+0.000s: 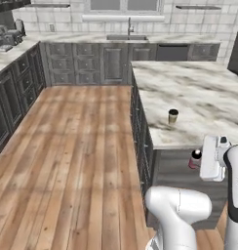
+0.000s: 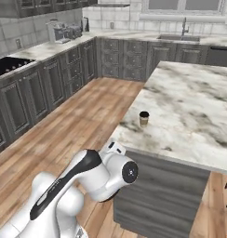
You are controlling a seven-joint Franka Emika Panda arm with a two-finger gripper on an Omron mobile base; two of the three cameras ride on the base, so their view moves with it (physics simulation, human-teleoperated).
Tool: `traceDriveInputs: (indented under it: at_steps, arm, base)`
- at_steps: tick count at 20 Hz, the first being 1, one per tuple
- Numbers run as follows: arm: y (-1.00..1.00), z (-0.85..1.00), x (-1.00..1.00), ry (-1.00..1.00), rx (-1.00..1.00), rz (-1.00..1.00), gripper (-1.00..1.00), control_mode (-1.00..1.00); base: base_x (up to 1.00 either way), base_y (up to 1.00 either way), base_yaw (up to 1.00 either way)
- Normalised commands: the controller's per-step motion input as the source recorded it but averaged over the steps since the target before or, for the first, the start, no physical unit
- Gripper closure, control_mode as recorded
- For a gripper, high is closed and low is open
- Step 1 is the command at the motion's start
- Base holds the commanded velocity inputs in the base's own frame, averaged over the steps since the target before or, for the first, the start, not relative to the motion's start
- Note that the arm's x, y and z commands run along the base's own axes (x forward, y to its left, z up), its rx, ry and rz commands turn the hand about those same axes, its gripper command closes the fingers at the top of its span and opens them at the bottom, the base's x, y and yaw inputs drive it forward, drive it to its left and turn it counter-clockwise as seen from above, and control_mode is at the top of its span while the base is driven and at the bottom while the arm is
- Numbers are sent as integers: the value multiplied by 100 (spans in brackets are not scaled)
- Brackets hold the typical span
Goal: Move the drinks to the dining counter.
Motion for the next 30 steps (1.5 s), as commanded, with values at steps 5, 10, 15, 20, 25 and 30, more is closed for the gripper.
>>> traceDriveInputs:
  at_steps: [5,10,15,20,25,30]
  arm:
    - [0,0,0,0,0,0,100,100]
    - [0,0,0,0,0,0,100,100]
    - [0,0,0,0,0,0,100,100]
    - [0,0,0,0,0,0,100,100]
    - [0,0,0,0,0,0,100,100]
    - [0,0,0,0,0,0,100,100]
  base:
    - [46,-29,-13]
    - [39,-55,-14]
    - [13,-67,-7]
    - [21,-50,2]
    - [84,-1,13]
    - [92,11,15]
